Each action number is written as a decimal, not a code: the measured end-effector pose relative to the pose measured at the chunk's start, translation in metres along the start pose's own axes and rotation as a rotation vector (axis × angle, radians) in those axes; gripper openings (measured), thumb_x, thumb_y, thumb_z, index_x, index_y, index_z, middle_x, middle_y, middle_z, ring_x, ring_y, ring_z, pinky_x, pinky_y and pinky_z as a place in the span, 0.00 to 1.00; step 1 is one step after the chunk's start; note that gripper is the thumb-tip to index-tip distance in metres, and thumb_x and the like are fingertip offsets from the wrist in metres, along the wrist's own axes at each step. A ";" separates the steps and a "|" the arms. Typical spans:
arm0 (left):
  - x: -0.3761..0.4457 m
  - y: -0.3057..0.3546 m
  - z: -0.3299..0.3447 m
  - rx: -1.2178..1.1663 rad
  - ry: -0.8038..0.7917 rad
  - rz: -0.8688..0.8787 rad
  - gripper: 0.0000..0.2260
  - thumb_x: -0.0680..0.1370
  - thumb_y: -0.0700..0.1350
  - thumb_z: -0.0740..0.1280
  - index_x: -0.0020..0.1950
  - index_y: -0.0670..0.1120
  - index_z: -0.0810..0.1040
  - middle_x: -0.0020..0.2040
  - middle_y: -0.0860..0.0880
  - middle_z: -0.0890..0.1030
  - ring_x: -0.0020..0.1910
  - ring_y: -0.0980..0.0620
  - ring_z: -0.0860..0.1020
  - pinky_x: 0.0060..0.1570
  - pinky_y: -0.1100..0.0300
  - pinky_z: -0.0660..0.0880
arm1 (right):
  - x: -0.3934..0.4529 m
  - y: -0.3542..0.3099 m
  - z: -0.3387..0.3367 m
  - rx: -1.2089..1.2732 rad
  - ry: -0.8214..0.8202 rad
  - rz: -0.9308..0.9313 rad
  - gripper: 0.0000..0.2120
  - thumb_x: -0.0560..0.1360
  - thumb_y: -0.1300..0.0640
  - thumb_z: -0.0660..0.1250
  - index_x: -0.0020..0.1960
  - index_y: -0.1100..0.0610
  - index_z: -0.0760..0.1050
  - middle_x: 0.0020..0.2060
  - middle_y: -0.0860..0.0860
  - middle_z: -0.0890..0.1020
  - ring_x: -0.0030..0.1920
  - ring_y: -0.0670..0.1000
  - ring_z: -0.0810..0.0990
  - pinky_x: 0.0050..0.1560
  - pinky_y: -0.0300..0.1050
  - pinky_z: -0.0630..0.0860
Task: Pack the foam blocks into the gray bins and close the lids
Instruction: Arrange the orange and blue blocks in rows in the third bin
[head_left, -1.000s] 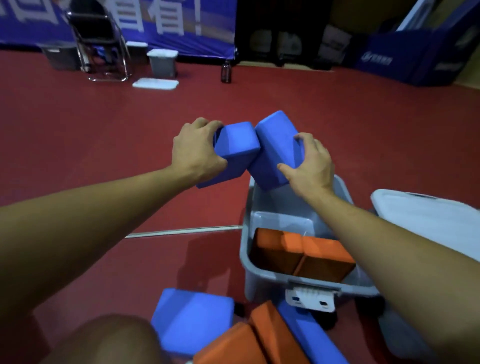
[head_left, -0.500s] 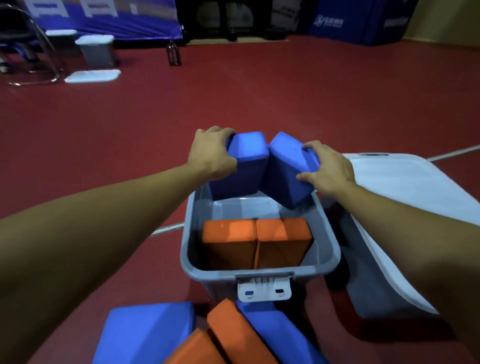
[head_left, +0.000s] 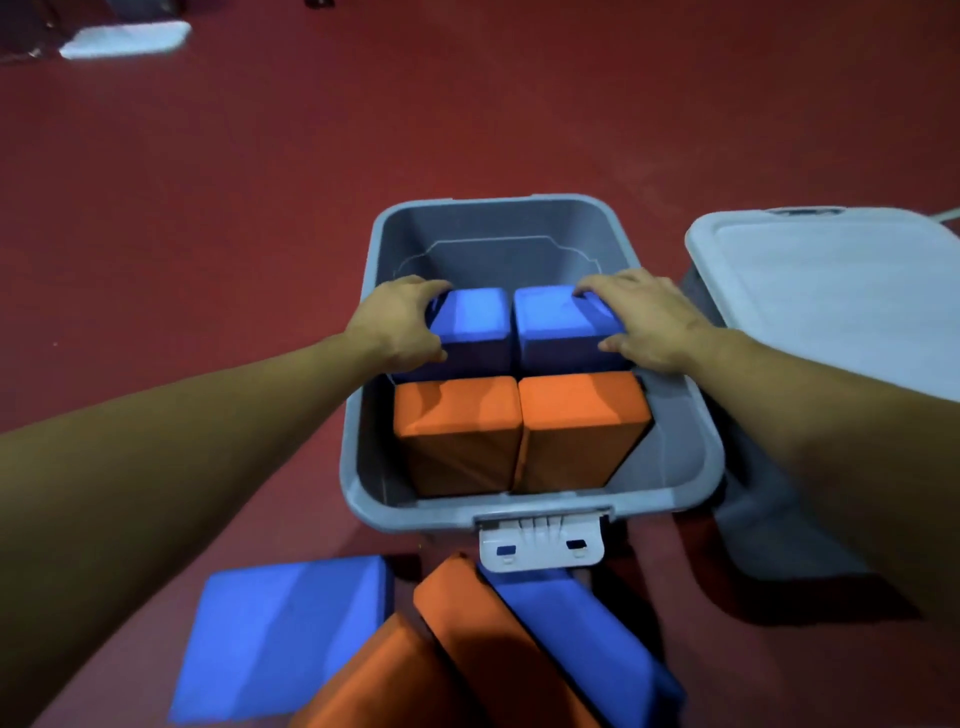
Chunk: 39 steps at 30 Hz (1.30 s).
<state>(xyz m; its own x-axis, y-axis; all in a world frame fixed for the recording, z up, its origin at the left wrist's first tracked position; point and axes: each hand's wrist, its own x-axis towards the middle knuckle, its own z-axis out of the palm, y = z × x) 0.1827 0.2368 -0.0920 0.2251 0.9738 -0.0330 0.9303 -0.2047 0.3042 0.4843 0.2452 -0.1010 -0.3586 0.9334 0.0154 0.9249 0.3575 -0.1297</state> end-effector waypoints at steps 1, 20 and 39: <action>0.000 -0.001 0.004 -0.003 -0.012 0.001 0.40 0.65 0.47 0.80 0.74 0.47 0.68 0.66 0.45 0.75 0.64 0.43 0.73 0.61 0.51 0.72 | 0.001 -0.001 0.004 0.005 -0.012 -0.002 0.32 0.69 0.56 0.76 0.69 0.46 0.65 0.63 0.52 0.74 0.66 0.56 0.69 0.63 0.53 0.66; 0.011 -0.019 0.050 -0.046 -0.187 -0.027 0.38 0.71 0.44 0.71 0.77 0.60 0.58 0.77 0.49 0.63 0.77 0.37 0.54 0.74 0.36 0.52 | 0.006 -0.004 0.040 0.092 -0.213 0.040 0.30 0.74 0.65 0.63 0.73 0.50 0.62 0.73 0.49 0.66 0.77 0.55 0.55 0.73 0.52 0.60; 0.009 0.004 0.071 0.181 -0.273 0.008 0.40 0.74 0.70 0.61 0.79 0.52 0.56 0.80 0.45 0.54 0.78 0.40 0.51 0.75 0.40 0.53 | 0.000 -0.006 0.048 0.034 -0.294 0.043 0.35 0.75 0.37 0.64 0.77 0.48 0.59 0.78 0.53 0.57 0.78 0.57 0.55 0.76 0.53 0.55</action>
<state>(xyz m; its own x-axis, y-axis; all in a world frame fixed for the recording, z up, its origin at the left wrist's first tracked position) 0.2087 0.2379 -0.1583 0.2787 0.9146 -0.2931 0.9592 -0.2502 0.1316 0.4728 0.2415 -0.1480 -0.3447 0.8967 -0.2777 0.9371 0.3115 -0.1575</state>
